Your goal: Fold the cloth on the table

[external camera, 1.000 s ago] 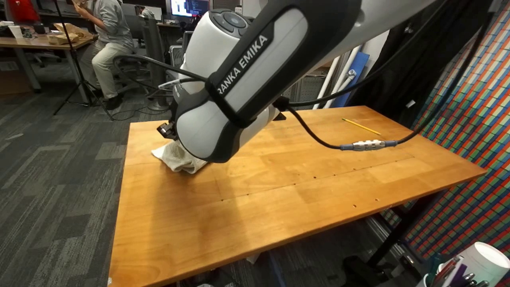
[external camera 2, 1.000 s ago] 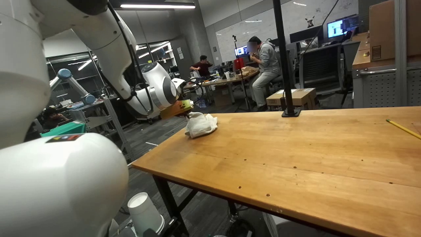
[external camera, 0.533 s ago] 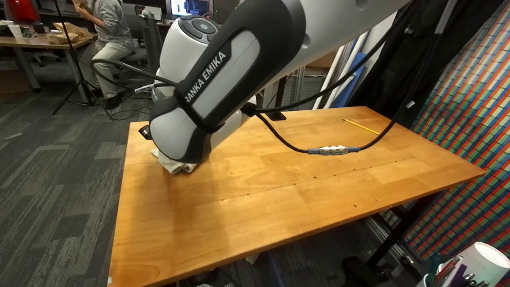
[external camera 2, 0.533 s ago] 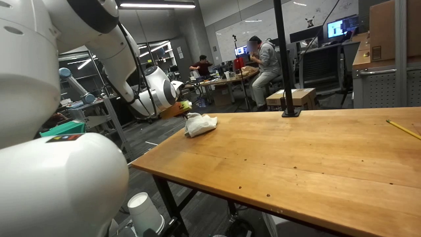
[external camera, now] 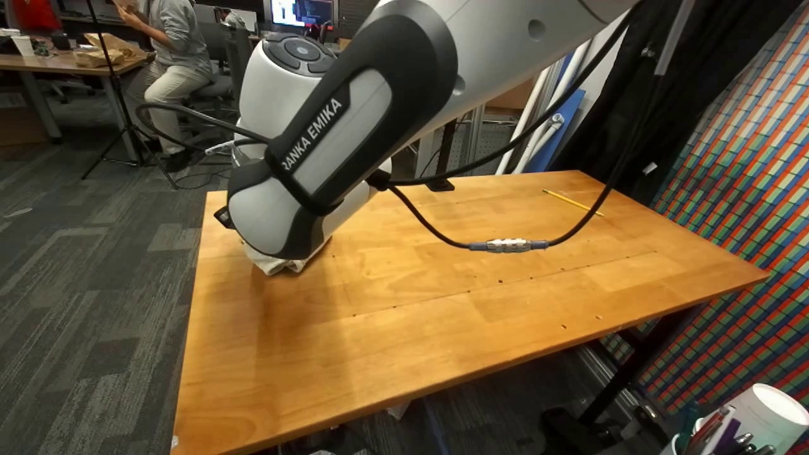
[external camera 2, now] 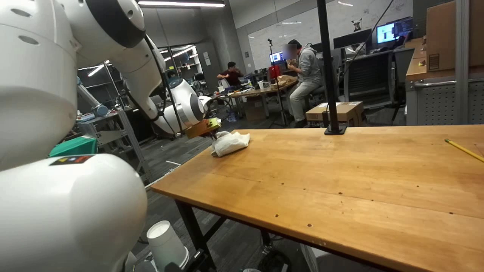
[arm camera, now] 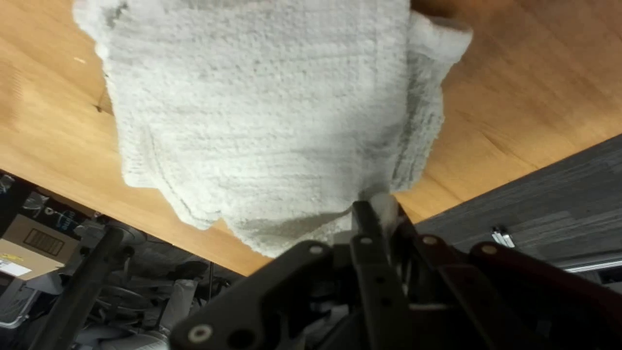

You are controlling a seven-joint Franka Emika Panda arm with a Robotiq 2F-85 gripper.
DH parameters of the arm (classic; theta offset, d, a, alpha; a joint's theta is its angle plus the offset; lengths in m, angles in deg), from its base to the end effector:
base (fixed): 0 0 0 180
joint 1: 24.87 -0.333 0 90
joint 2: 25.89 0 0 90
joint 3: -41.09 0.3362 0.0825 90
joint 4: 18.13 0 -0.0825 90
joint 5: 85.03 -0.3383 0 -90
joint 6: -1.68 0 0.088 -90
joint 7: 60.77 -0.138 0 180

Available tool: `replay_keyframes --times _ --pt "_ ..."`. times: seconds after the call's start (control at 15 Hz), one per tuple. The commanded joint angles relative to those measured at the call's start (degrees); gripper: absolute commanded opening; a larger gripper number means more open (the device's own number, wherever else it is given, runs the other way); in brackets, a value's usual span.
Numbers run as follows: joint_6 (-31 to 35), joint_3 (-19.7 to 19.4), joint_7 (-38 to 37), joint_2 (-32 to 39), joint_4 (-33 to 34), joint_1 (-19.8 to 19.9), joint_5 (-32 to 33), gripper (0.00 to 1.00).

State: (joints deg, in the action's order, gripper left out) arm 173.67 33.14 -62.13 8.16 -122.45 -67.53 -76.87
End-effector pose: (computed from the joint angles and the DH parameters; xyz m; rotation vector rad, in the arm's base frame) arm 0.5553 0.4135 0.3031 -2.7346 -1.0991 -0.9075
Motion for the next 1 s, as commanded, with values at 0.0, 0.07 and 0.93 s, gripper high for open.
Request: replay_keyframes --times 0.0,0.07,0.93 --pt "-1.76 0.47 -1.91 0.91 1.45 2.31 2.52 0.45" --pt "-2.08 0.38 -2.13 0.98 1.30 2.74 2.83 0.52" --pt "-4.41 -0.26 -5.38 -1.57 -3.27 6.71 5.62 1.00"
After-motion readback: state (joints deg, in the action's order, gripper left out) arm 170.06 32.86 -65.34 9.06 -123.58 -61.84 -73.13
